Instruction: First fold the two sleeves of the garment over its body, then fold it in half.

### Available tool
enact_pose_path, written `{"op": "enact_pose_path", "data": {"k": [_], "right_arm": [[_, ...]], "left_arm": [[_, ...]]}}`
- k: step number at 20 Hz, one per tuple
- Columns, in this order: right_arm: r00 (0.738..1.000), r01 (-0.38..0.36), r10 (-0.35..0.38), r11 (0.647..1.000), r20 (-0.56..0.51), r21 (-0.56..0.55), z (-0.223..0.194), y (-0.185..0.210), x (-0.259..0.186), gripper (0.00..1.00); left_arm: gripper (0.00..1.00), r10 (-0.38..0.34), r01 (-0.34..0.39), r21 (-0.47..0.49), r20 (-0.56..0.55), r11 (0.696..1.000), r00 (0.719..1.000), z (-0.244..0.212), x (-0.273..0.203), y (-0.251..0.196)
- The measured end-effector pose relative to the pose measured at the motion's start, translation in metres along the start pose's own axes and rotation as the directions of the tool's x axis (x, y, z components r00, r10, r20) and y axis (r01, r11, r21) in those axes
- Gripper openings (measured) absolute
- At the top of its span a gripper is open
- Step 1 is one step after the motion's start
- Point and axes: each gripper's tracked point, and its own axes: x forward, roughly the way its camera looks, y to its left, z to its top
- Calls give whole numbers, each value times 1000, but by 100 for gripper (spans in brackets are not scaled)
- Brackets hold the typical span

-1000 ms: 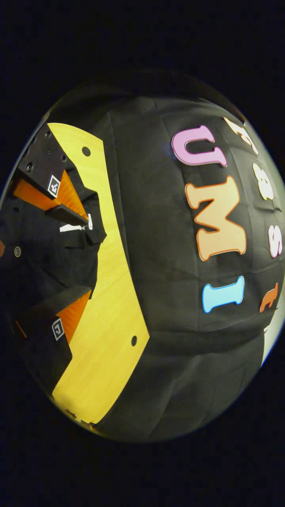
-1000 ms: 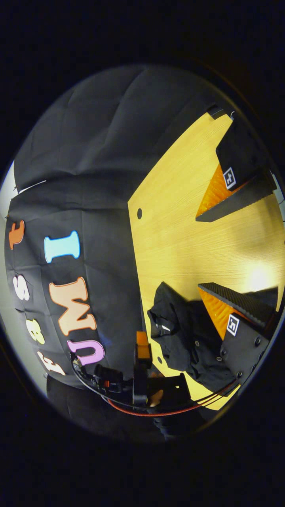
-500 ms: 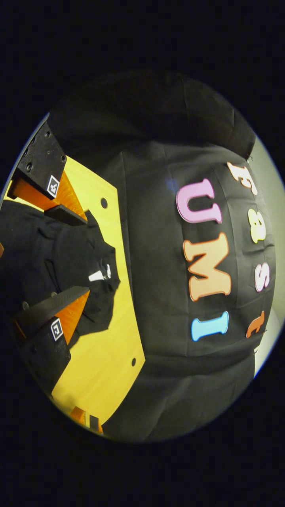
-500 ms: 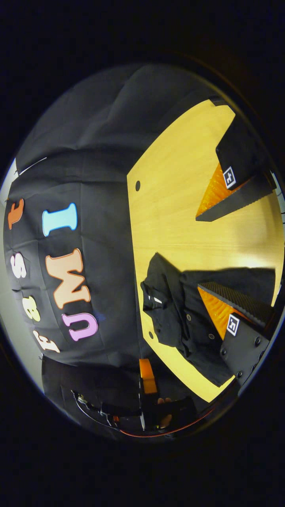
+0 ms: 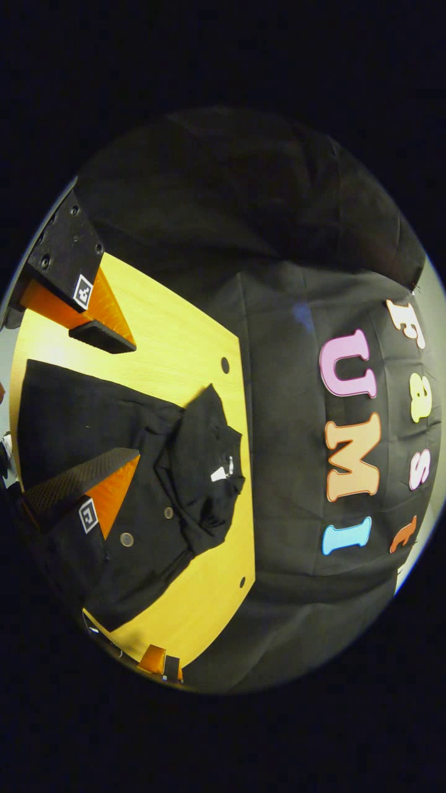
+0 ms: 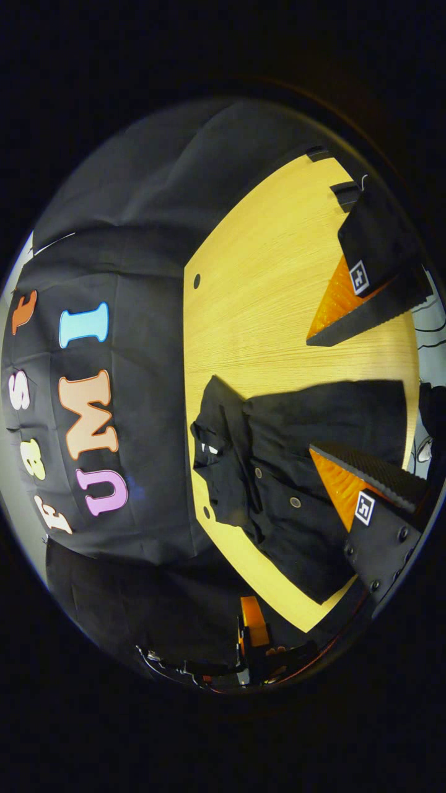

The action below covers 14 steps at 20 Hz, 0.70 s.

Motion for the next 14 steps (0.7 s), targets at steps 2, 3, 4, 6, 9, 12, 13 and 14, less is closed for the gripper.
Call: {"op": "enact_pose_path", "data": {"k": [2, 3, 4, 6, 9, 12, 13, 14], "right_arm": [[999, 17, -17, 1000, -28, -6, -16, 1, -1, 95], [999, 23, -24, 1000, -43, -9, -24, 2, -2, 95], [998, 30, -31, 999, -59, -13, -35, 2, -3, 94], [994, 42, -44, 999, -97, -18, -55, 3, -5, 98], [987, 52, -54, 998, -149, -22, -81, 4, -4, 99], [979, 66, -71, 997, -192, -34, -101, 5, -1, 98], [976, 70, -76, 997, -204, -37, -105, 6, 1, 94], [972, 73, -79, 997, -221, -39, -112, 6, 5, 94]], "left_arm": [[95, -5, 5, -10, -33, 1000, 999, -23, -7, 4], [94, -7, 6, -12, -51, 1000, 999, -35, -10, 6], [94, -10, 9, -14, -70, 1000, 998, -47, -11, 7], [94, -15, 13, -19, -111, 1000, 994, -71, -15, 8], [95, -25, 22, -23, -164, 999, 986, -100, -17, 10], [95, -33, 28, -32, -199, 999, 979, -120, -16, 11], [95, -37, 29, -38, -209, 999, 977, -125, -14, 12], [95, -39, 30, -42, -221, 999, 975, -131, -14, 12]]}}
